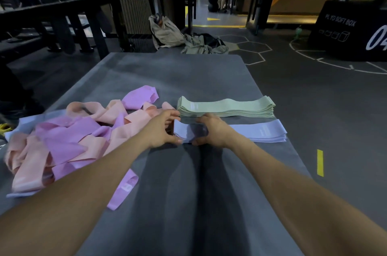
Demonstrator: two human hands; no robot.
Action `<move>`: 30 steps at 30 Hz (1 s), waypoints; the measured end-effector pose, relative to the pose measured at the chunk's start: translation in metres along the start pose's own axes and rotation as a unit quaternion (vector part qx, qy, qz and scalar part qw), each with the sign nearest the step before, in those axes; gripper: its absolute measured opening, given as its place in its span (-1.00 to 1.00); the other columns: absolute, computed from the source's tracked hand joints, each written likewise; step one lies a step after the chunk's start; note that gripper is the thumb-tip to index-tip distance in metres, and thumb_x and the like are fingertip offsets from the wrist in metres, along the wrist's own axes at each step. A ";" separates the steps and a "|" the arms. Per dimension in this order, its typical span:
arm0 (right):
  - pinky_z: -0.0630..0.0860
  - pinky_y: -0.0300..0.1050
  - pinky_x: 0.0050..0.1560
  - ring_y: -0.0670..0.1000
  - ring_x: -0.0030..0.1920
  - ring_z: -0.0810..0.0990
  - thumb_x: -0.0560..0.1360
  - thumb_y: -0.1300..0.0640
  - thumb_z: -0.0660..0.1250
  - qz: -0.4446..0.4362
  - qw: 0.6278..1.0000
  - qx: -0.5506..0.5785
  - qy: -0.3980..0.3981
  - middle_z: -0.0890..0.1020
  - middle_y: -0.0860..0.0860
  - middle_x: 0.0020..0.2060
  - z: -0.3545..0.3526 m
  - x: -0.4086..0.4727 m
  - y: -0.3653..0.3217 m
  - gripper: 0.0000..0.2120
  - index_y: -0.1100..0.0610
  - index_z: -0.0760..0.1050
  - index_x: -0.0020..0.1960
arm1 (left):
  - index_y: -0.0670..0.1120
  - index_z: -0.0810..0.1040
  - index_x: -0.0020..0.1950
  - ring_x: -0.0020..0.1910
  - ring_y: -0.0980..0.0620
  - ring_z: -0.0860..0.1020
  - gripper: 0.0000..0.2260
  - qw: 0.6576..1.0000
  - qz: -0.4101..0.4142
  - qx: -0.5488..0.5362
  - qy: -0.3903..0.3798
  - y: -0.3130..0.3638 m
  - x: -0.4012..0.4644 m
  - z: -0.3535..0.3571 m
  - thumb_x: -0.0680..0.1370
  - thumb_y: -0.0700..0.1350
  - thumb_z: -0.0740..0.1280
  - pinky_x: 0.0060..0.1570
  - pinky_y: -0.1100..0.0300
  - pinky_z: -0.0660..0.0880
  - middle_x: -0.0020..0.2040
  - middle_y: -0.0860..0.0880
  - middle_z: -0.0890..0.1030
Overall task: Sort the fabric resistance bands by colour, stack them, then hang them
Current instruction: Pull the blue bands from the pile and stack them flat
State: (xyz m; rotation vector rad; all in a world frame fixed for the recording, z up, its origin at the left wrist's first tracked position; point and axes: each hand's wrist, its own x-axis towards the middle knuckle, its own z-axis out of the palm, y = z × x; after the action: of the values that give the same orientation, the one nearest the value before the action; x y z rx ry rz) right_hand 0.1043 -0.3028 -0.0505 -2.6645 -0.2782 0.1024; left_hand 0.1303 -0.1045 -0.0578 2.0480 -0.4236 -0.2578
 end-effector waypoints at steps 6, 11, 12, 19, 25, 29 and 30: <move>0.35 0.09 0.30 0.12 0.29 0.36 0.31 -0.09 0.49 0.001 1.000 -0.019 -0.016 0.41 0.09 0.28 0.003 0.003 0.003 -0.32 0.04 0.37 0.37 | -0.07 0.36 0.19 0.19 -0.08 0.51 -0.35 1.000 0.007 -0.012 0.017 -0.005 0.000 0.001 0.22 -0.38 0.56 0.28 0.03 0.42 0.08 -0.03 0.52; 0.36 0.08 0.29 0.11 0.28 0.40 0.27 -0.06 0.53 0.009 1.000 -0.005 -0.021 0.44 0.08 0.28 -0.001 0.000 0.007 -0.29 0.03 0.39 0.36 | -0.10 0.37 0.15 0.14 -0.03 0.50 -0.38 1.000 0.010 -0.018 0.023 -0.004 -0.001 0.002 0.21 -0.41 0.56 0.28 0.08 0.41 0.07 -0.02 0.52; 0.37 0.07 0.29 0.11 0.27 0.41 0.25 -0.06 0.53 0.012 1.000 0.000 -0.020 0.45 0.07 0.27 -0.001 0.000 0.008 -0.29 0.02 0.40 0.35 | -0.10 0.38 0.15 0.14 -0.02 0.49 -0.38 0.999 0.011 -0.018 0.024 -0.004 -0.001 0.002 0.21 -0.41 0.56 0.27 0.10 0.41 0.07 -0.01 0.51; 0.41 0.08 0.25 0.11 0.25 0.43 0.19 -0.10 0.54 0.014 1.000 0.001 -0.026 0.47 0.05 0.26 0.003 0.006 0.007 -0.26 0.01 0.42 0.32 | -0.09 0.40 0.16 0.16 0.01 0.47 -0.39 1.000 0.013 -0.009 0.019 -0.003 -0.003 0.001 0.22 -0.39 0.56 0.28 0.17 0.38 0.10 -0.01 0.50; 0.40 0.08 0.26 0.12 0.26 0.42 0.24 -0.04 0.54 0.012 0.999 -0.006 -0.029 0.46 0.07 0.28 0.002 0.007 0.005 -0.30 0.04 0.42 0.33 | -0.09 0.41 0.17 0.21 0.00 0.47 -0.40 1.000 0.010 0.003 0.009 0.002 -0.004 -0.002 0.23 -0.37 0.56 0.33 0.13 0.36 0.14 -0.02 0.51; 0.40 0.09 0.26 0.11 0.27 0.40 0.24 -0.04 0.53 0.006 1.000 -0.003 -0.026 0.43 0.06 0.29 0.003 0.005 0.006 -0.31 0.04 0.42 0.33 | -0.08 0.43 0.26 0.19 0.10 0.44 -0.40 0.995 0.041 0.082 0.027 0.012 -0.009 -0.001 0.28 -0.23 0.57 0.26 0.26 0.33 0.17 0.05 0.47; 0.40 0.08 0.26 0.12 0.27 0.40 0.25 -0.03 0.53 0.006 1.000 -0.002 -0.026 0.43 0.06 0.29 0.002 0.004 0.005 -0.31 0.05 0.42 0.33 | -0.08 0.44 0.27 0.16 0.14 0.42 -0.44 0.989 0.064 0.122 0.049 0.016 -0.010 0.000 0.33 -0.17 0.55 0.21 0.30 0.31 0.17 0.08 0.47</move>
State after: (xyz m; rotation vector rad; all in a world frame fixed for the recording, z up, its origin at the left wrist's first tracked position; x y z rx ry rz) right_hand 0.1087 -0.3056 -0.0546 -2.6713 -0.2809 0.1756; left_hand 0.1176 -0.1078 -0.0442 2.2506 -0.5443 -0.0275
